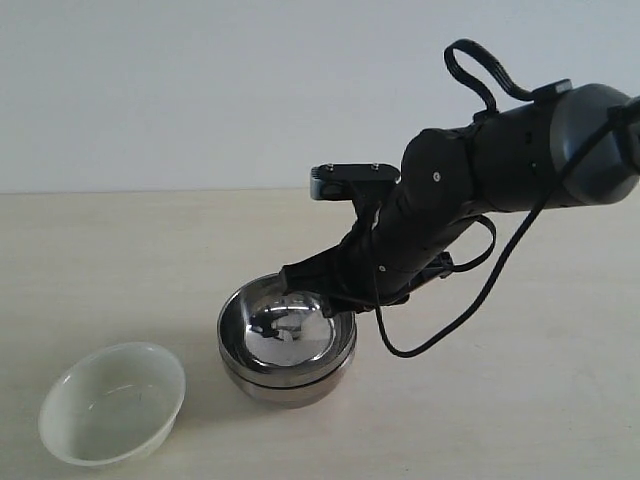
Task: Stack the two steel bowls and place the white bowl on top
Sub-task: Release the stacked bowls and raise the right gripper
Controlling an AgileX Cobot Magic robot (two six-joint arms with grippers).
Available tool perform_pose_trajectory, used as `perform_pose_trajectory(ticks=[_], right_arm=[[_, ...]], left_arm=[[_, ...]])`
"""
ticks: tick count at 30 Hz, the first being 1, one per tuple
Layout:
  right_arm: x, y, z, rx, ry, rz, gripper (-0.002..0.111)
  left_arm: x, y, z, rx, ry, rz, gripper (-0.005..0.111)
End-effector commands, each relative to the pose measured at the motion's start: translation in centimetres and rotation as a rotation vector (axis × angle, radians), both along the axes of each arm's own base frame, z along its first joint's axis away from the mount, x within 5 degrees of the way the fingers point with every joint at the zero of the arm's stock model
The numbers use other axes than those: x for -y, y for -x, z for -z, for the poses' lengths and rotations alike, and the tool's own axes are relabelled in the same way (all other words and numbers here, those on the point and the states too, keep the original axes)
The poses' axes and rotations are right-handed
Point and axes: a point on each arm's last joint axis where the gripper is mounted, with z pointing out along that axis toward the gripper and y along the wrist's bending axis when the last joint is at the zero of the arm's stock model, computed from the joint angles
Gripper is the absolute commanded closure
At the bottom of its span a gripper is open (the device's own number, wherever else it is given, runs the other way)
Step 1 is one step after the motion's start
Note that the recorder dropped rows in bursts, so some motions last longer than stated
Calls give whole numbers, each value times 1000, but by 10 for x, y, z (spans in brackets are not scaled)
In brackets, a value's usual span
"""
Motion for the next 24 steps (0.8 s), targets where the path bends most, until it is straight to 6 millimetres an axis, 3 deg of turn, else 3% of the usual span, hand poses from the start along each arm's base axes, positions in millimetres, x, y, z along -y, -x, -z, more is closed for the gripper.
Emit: perform_pose_trajectory(ticks=[1,10,18,24], right_arm=[[2,2,-4,10,19,-19,74],[7,2,-15,59,53,-25,74],[20,14,-72,204,6,-25,74],[26,30,-101,267,5,-91,74]], left_arm=[[0,0,1,1,5,-6,103],[0,0,1,1,5,-6,103],[0,0,1,1,5,-6,103],[0,0,1,1,5,-6,103]])
